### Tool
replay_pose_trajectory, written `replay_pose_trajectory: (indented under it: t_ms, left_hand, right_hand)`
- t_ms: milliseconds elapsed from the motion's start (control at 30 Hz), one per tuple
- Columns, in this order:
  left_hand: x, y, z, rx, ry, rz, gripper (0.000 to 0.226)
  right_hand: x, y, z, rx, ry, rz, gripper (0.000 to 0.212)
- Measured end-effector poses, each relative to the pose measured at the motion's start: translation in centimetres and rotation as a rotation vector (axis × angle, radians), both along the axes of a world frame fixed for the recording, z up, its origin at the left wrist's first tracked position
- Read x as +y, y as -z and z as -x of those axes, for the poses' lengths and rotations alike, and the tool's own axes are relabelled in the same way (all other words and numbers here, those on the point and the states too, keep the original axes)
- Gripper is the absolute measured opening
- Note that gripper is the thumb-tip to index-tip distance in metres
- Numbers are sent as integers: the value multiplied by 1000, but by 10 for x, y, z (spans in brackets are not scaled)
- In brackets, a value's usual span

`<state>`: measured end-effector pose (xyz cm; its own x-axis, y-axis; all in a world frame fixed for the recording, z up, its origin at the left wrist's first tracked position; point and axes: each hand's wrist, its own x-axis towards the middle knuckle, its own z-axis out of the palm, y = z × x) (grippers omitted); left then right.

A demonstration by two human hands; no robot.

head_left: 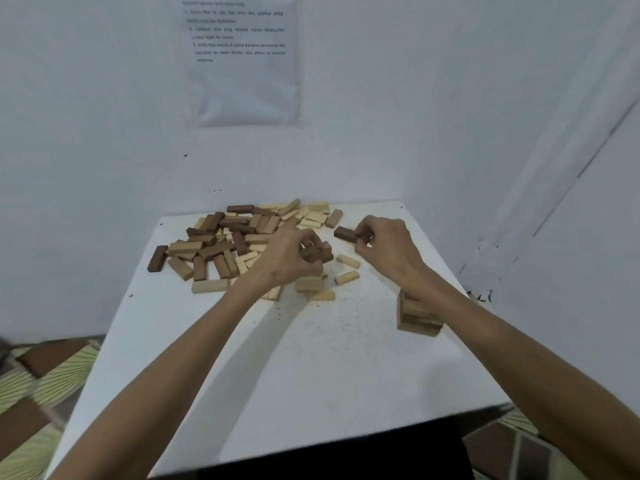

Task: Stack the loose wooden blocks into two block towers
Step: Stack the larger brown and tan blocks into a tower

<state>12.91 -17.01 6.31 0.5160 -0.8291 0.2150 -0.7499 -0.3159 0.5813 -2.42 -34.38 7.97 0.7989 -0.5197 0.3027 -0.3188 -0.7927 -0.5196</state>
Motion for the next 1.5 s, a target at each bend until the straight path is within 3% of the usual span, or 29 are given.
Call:
replay_pose_trajectory:
  t_ms: [267, 433, 533, 733, 900, 1033, 1133, 1300, 1500]
  left_hand:
    - [76, 36, 60, -67, -34, 3, 35]
    - [98, 65, 80, -34, -37, -48, 28]
    - [102, 71, 83, -24, -41, -31, 26]
    - [121, 82, 85, -111, 10, 8, 44]
    - [127, 87, 82, -153, 14, 28, 37]
    - [124, 84, 79, -71, 11, 50, 31]
    - [124, 81, 77, -12, 36, 63, 31]
    - [127, 79, 72, -84, 135, 0, 46]
    - [125, 81, 81, -85, 63, 36, 49]
  right_hand:
    - [88, 43, 79, 2, -62, -26, 16]
    - [111, 76, 100, 86, -55, -43, 24]
    - [118, 83, 105, 147, -59, 2, 33]
    - [118, 82, 107, 131, -101, -1, 30]
    - [122, 80, 105, 138, -123, 19, 30]
    - [125, 79, 102, 146, -155, 27, 30]
    - [125, 81, 96, 134, -159, 10, 30]
    - [125, 83, 89, 104, -128, -34, 34]
    - [123, 84, 90, 96, -148, -113, 43]
